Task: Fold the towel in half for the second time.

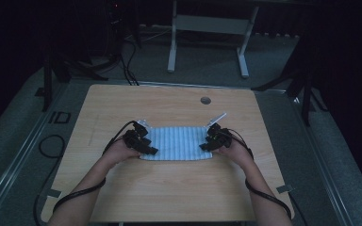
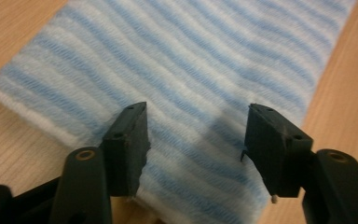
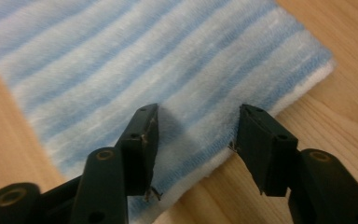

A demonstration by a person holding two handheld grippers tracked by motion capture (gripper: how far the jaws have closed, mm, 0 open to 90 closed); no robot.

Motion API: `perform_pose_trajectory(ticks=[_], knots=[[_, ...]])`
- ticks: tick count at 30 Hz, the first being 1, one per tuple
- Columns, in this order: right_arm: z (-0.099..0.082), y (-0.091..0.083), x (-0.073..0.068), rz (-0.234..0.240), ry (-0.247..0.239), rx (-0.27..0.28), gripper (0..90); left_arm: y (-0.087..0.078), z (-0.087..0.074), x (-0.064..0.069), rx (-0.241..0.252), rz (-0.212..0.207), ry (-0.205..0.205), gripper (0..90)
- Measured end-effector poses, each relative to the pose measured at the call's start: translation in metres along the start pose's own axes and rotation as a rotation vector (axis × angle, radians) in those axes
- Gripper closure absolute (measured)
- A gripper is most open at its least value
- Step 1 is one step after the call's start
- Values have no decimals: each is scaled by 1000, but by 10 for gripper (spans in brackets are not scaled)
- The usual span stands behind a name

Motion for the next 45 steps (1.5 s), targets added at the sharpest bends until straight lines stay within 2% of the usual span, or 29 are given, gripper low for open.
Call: perform_pose_trajectory(ticks=[4, 6, 7, 8, 11, 13, 15, 16, 18, 21, 23, 24, 26, 30, 34, 35, 41, 45], knots=[[-3, -8, -4, 28, -6, 44, 409, -10, 1, 10, 58, 19, 15, 389], [-5, -13, -7, 37, -5, 76, 376, -16, 0, 16, 81, 35, 45, 388], [-6, -15, -9, 51, -1, 89, 345, -18, -1, 18, 88, 30, 48, 382], [-7, -16, -10, 53, 1, 109, 294, -19, -2, 19, 93, 11, 49, 335], [-11, -20, -16, 85, -21, 167, 224, -22, -7, 21, 111, 11, 43, 278], [-14, -21, -19, 106, -27, 210, 177, -23, -11, 20, 119, 32, 28, 267], [-17, -21, -20, 97, -28, 247, 131, -23, -14, 19, 128, 48, 16, 170], [-17, -21, -20, 97, -28, 247, 131, -23, -14, 19, 128, 48, 16, 133], [-19, -22, -19, 84, -27, 276, 130, -24, -18, 17, 137, 57, 11, 132], [-23, -23, -18, 68, -24, 288, 123, -26, -25, 14, 150, 84, -9, 58], [-25, -24, -16, 61, -23, 281, 123, -28, -29, 12, 167, 128, -19, 57], [-27, -24, -16, 52, -26, 280, 122, -29, -31, 11, 171, 137, -24, 56], [-29, -24, -15, 48, -22, 269, 122, -30, -34, 10, 176, 135, -40, 31], [-34, -24, -13, 38, -22, 269, 123, -30, -42, 9, 176, 151, -44, 20], [-39, -25, -13, 23, -34, 276, 122, -30, -48, 5, 181, 140, -59, 20], [-44, -26, -10, 2, -31, 277, 123, -30, -49, 5, 181, 134, -66, 20], [-62, -32, -2, -13, 15, 290, 123, -34, -58, 3, 209, 127, -89, 20], [-74, -37, 2, -30, 37, 287, 123, -41, -67, 3, 224, 137, -100, 20]])
Point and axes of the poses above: each handheld gripper's, and its own axes: y roughly forward along the jaws, z roughly out of its top, x roughly to its right, the point moved 1 cm from there along y, roughly forward along the jaws, and after that the axes turned 3 degrees about z, right-handed, at the moved point
